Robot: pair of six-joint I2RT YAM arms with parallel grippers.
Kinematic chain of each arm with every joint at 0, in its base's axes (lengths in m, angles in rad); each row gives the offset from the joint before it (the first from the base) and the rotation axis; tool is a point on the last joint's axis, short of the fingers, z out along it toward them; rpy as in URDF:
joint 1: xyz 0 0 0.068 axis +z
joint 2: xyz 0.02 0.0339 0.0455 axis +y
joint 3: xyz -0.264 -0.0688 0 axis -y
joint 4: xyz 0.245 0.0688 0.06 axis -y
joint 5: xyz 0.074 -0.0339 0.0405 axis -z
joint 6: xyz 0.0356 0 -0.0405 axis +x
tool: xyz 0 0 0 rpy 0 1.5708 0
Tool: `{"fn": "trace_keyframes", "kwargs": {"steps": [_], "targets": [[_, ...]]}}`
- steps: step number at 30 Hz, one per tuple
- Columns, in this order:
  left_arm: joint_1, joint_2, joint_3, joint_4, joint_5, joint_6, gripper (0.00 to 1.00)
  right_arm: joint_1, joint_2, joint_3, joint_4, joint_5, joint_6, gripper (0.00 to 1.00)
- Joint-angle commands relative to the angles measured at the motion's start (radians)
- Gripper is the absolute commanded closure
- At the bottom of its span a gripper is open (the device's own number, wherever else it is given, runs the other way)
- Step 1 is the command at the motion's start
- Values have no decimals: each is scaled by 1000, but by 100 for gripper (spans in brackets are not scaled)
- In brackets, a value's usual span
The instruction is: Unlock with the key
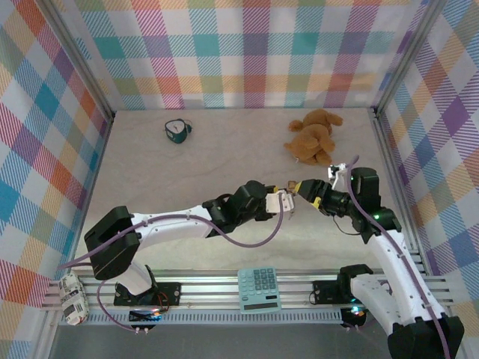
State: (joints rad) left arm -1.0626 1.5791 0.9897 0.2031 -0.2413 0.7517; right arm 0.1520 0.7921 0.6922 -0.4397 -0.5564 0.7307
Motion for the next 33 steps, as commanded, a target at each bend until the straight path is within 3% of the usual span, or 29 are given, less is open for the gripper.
{"fn": "trace_keyframes", "kwargs": {"steps": [1, 7, 9, 19, 23, 27, 33], "targets": [[-5, -46, -72, 250, -147, 125, 89, 4, -8, 6, -31, 92, 143, 27], [-12, -19, -174, 523, -235, 454, 93, 5, 37, -39, 117, 40, 285, 27], [-12, -5, -183, 561, -255, 501, 95, 8, 45, -39, 135, 51, 300, 26], [-22, 0, -192, 620, -290, 537, 96, 8, 63, -74, 197, 50, 315, 27], [-34, 55, -189, 742, -320, 596, 96, 9, 83, -84, 234, 13, 300, 26], [-58, 142, -172, 923, -335, 667, 97, 9, 94, -88, 345, -60, 221, 25], [-92, 173, -134, 895, -336, 634, 99, 10, 123, -72, 397, -97, 112, 25]]}}
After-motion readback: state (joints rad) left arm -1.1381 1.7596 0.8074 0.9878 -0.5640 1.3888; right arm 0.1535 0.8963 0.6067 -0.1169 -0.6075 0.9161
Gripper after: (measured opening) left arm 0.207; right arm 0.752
